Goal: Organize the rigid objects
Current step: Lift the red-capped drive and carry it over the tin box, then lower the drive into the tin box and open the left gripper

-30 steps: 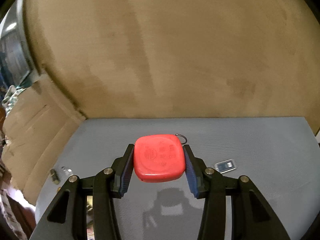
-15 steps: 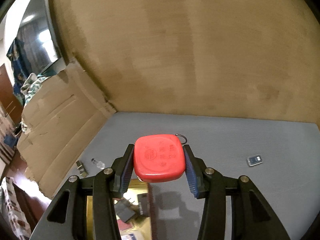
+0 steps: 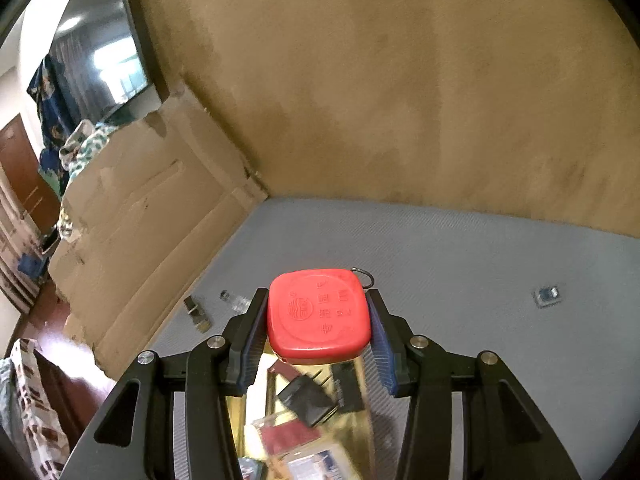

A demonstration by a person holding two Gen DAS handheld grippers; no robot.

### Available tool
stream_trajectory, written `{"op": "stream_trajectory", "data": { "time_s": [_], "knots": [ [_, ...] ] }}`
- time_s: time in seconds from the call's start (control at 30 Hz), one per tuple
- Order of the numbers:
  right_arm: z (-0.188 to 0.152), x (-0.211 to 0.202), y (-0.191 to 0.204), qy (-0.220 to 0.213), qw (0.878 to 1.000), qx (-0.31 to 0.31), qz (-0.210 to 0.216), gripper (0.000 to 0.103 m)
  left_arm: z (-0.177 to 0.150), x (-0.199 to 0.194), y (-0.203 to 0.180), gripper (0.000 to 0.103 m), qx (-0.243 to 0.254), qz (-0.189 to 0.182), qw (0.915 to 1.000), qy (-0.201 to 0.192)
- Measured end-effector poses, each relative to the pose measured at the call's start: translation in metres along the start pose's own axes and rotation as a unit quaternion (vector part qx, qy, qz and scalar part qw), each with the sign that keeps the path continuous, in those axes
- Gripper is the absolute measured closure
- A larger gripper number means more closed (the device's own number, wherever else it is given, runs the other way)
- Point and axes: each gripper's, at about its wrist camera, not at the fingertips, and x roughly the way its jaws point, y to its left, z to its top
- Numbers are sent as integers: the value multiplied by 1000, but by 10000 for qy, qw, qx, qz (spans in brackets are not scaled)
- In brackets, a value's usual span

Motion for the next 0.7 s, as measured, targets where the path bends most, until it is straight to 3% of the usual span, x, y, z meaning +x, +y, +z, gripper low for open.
{"op": "stream_trajectory", "data": {
  "time_s": [0.4,0.7],
  "knots": [
    [-1,6,-1,65,10000,21,42,17,-80,20,83,60,-531,-137,9952,807],
    [-4,11,1,161,9999,-5,8,17,-130,47,97,60,-819,-17,9878,1323]
  ]
}}
